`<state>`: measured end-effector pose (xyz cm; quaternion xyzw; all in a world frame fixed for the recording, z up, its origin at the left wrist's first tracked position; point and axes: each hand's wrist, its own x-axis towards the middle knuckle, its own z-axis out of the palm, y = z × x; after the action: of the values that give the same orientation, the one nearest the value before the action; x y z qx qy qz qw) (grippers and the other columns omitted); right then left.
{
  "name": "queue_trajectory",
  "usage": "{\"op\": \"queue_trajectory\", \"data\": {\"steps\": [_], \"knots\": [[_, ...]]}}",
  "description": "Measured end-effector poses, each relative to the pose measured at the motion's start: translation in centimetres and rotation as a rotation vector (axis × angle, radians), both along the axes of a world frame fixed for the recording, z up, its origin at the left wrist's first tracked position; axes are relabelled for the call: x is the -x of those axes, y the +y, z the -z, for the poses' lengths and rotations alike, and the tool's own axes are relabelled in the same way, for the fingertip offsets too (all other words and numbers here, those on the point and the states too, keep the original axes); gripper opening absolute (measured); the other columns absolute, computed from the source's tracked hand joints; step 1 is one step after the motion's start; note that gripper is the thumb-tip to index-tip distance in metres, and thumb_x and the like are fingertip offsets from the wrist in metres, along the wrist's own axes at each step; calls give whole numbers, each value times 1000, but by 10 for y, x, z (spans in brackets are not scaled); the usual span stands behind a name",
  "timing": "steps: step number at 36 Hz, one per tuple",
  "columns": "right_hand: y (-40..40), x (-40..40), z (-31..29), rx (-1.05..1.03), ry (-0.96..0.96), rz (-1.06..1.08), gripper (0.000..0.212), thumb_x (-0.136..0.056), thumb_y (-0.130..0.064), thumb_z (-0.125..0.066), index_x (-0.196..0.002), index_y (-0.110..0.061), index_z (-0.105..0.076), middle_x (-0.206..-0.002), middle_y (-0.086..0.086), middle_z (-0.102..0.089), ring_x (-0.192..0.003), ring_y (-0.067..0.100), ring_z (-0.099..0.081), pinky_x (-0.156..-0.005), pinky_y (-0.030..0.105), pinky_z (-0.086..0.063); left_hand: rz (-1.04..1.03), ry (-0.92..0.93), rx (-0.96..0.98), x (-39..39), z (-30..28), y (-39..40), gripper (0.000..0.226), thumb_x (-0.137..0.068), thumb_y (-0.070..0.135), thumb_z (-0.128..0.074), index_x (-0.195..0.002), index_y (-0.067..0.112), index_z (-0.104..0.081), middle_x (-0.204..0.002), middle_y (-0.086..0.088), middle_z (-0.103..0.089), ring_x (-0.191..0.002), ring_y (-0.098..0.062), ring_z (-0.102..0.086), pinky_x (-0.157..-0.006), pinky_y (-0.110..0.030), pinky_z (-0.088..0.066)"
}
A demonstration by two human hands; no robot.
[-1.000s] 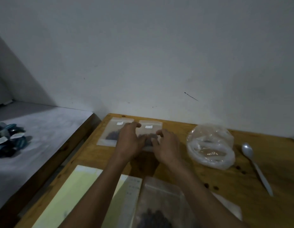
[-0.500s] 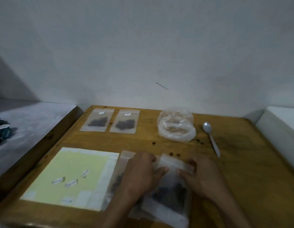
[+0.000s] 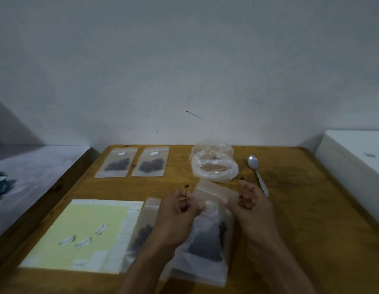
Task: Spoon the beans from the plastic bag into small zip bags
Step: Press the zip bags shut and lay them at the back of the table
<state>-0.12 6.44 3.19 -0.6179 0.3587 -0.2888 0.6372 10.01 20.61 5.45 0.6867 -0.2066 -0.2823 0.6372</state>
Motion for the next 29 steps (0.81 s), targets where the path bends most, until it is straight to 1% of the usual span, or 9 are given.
{"op": "queue_trajectory", "data": {"steps": [5, 9, 15, 17, 19, 21, 23, 27, 29], "knots": [[13, -15, -25, -177, -149, -141, 27, -84, -9, -73, -110, -17, -67, -99, 2, -77, -89, 19, -75, -69, 33, -60, -71, 67, 118, -10, -13, 15, 25, -84, 10, -75, -107, 6, -66, -98, -13, -76, -95, -32, -73, -86, -54, -58], [35, -35, -40, -123, -157, -254, 26, -83, -10, -75, -107, -15, -68, -97, 6, -77, -93, 28, -73, -85, 56, -58, -39, 146, 172, -21, -24, 41, 30, -79, 27, -73, -99, 4, -75, -99, -19, -75, -88, -29, -74, -70, -39, -57], [79, -76, -54, -45, -172, -405, 26, -80, -8, -79, -103, -11, -68, -89, 13, -77, -88, 34, -73, -87, 65, -53, -226, 143, 201, -34, -31, 92, 35, -83, 31, -66, -100, 2, -75, -99, -18, -76, -92, -33, -74, -66, -38, -59], [97, -92, -55, -41, -168, -471, 23, -82, -14, -77, -103, -11, -69, -91, 13, -77, -92, 38, -72, -87, 64, -53, -301, 144, 206, -38, -33, 114, 36, -83, 31, -65, -103, 2, -73, -100, -17, -76, -91, -33, -75, -65, -39, -60], [116, -108, -55, -20, -146, -533, 14, -89, -23, -71, -100, -14, -72, -92, 9, -76, -92, 33, -72, -84, 55, -57, -393, 156, 221, -44, -34, 139, 33, -88, 30, -62, -106, 4, -72, -100, -15, -76, -91, -32, -75, -65, -39, -59], [131, -124, -54, 108, -106, -571, 15, -93, -30, -66, -95, -17, -73, -91, 6, -74, -84, 23, -70, -72, 34, -59, -501, 171, 244, -52, -34, 163, 30, -93, 29, -59, -108, 6, -70, -101, -13, -77, -92, -31, -75, -70, -43, -59], [143, -142, -44, 348, 2, -614, 15, -93, -31, -67, -88, -18, -73, -85, -3, -71, -78, 11, -66, -67, 23, -54, -623, 171, 255, -61, -33, 189, 26, -96, 27, -59, -107, 7, -70, -100, -13, -77, -90, -30, -75, -72, -45, -57], [156, -175, -17, 754, 381, -744, 16, -88, -34, -69, -83, -20, -73, -82, -7, -71, -76, 11, -65, -72, 36, -58, -825, 215, 272, -80, -27, 233, 22, -96, 23, -62, -104, 4, -70, -93, -15, -77, -85, -29, -76, -68, -43, -60], [162, -184, -7, 834, 514, -784, 24, -87, -37, -69, -74, -16, -72, -73, -3, -72, -67, 15, -66, -64, 38, -58, -876, 251, 264, -87, -22, 249, 26, -96, 26, -62, -106, 3, -70, -94, -17, -77, -85, -30, -76, -64, -41, -61]]}}
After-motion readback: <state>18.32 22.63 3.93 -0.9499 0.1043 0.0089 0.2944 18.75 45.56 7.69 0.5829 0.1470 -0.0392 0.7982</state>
